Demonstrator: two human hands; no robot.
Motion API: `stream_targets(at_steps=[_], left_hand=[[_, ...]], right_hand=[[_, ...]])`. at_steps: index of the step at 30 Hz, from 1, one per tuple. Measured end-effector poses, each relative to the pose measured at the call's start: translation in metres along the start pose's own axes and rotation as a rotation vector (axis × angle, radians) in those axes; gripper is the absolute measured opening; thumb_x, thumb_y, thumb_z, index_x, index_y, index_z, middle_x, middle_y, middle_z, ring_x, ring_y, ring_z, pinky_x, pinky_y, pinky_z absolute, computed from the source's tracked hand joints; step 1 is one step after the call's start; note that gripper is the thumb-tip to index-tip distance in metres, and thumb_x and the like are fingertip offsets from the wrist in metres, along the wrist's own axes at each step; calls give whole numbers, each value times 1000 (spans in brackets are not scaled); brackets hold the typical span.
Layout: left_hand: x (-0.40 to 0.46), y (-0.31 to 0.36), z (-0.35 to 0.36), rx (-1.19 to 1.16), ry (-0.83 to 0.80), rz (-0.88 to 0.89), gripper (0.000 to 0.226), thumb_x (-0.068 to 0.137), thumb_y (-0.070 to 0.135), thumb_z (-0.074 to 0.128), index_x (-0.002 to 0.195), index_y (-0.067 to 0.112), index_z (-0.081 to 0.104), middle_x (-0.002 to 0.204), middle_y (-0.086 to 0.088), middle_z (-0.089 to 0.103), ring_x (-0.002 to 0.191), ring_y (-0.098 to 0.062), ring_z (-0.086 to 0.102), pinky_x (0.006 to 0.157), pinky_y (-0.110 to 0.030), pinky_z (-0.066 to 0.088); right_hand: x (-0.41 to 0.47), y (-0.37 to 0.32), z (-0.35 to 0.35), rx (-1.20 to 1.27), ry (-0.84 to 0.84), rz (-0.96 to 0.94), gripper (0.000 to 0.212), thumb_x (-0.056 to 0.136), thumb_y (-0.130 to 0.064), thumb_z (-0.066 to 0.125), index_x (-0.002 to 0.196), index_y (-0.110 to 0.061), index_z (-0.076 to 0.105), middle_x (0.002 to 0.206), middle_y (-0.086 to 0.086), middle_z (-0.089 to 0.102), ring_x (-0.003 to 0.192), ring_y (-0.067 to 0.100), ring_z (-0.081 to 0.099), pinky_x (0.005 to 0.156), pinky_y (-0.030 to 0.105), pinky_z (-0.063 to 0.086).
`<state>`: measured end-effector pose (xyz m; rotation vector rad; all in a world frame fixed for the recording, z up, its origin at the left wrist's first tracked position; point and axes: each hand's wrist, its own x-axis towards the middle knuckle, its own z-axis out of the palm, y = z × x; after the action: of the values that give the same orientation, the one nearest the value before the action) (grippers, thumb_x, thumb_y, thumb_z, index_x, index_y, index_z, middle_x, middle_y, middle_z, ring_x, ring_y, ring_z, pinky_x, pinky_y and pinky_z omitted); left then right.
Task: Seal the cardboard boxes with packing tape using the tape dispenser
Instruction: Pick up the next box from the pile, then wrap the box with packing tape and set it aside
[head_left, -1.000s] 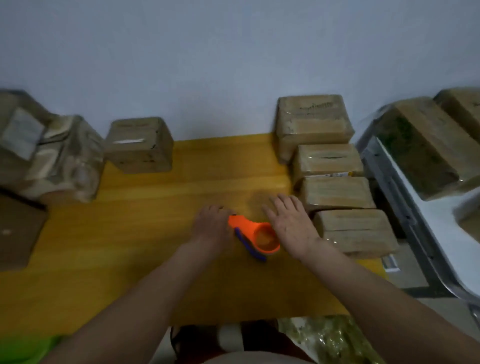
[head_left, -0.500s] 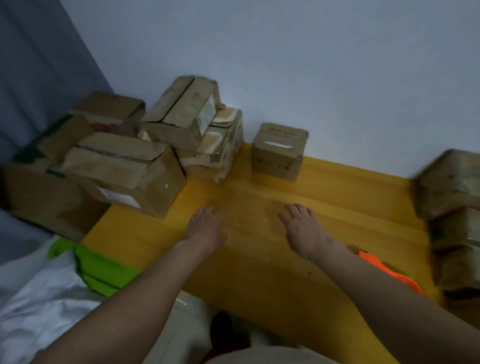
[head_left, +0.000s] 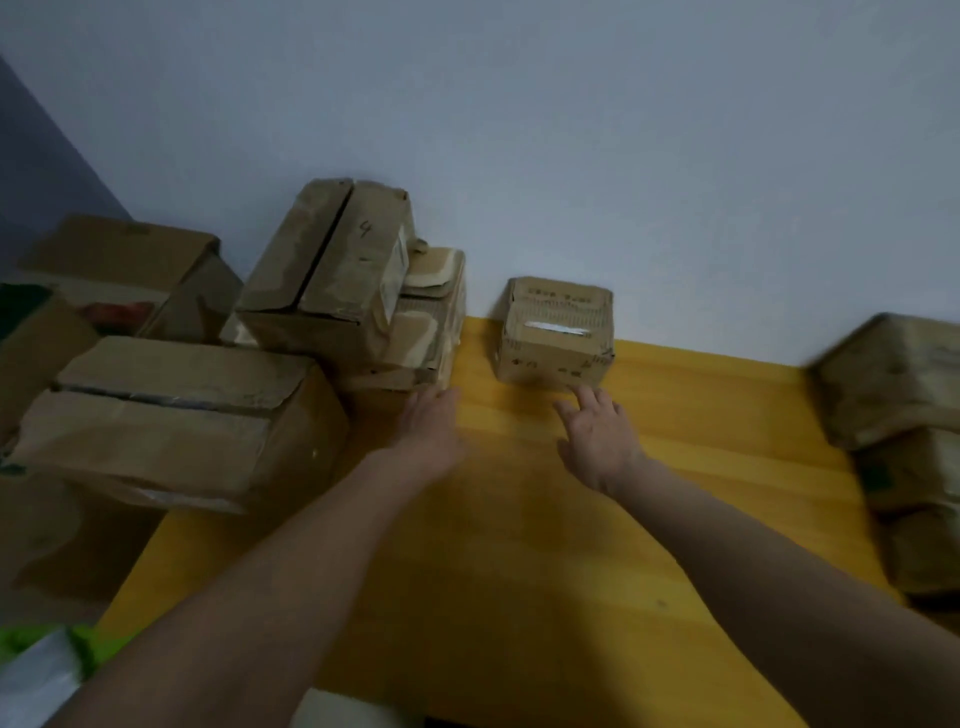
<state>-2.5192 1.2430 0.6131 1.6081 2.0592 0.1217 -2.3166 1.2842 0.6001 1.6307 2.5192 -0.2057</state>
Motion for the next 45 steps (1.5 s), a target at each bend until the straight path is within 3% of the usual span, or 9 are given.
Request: stream_targets(at_steps=[6,12,15,18,20,26,36,41,45], left_hand=[[73,40,-3,-198,-24,-20,81,91,28,62,153,29,10,160,4,11,147,-23,9,117,-48,19],[145,69,7,-566,-146,-159,80,96,27,55,154,29,-1,160,-2,14,146,-27,17,113,-46,24],[159,76,18,-714,-184,-159,72,98,20,51,155,25,6,159,-2,21,144,-25,22,114,-44,23],[158,81,27,-776,-126,-130,59,98,15,50,151,22,24,151,-3,36,136,-23,36,103,-35,34],[149,80,34,-732,-88,-142,54,99,19,49,149,22,30,148,-4,36,131,-23,40,98,-34,38],[95,72,70,-475,-179,-168,59,100,37,45,153,31,20,152,-4,24,135,-29,34,109,-47,37],[-31,81,135,-331,-289,24,56,99,45,41,151,36,22,147,-4,35,132,-26,40,105,-47,39],[-82,88,156,-331,-230,68,56,100,41,42,152,30,23,148,-1,37,129,-21,43,104,-38,40],[-101,100,166,-340,-150,123,50,100,35,44,148,27,32,136,4,52,113,-16,55,92,-35,49]], right_hand=[[67,54,-7,431,5,307,68,94,-34,54,149,-17,17,156,17,11,142,35,12,115,45,18],[116,80,-4,1085,-35,482,49,95,-13,55,137,-7,32,141,14,43,127,29,44,105,39,41],[121,84,2,1232,-46,498,49,96,-10,52,140,-10,31,139,10,44,125,25,45,98,32,41],[116,87,6,1288,-5,517,52,94,-12,55,141,-9,30,139,10,44,125,25,45,99,32,42],[106,88,9,1294,-2,539,58,93,-17,58,142,-9,28,141,11,42,127,27,44,104,39,43],[33,85,32,985,-75,650,72,94,-41,53,151,-15,17,141,14,30,129,36,35,105,49,39],[-118,76,78,806,-24,960,59,91,-49,51,133,-9,42,129,21,44,122,38,42,103,41,34],[-162,82,91,720,26,976,56,93,-52,47,127,-9,45,122,20,47,114,39,50,96,42,40],[-179,98,94,701,20,934,51,96,-52,39,121,-9,52,118,19,51,109,37,52,91,43,41]])
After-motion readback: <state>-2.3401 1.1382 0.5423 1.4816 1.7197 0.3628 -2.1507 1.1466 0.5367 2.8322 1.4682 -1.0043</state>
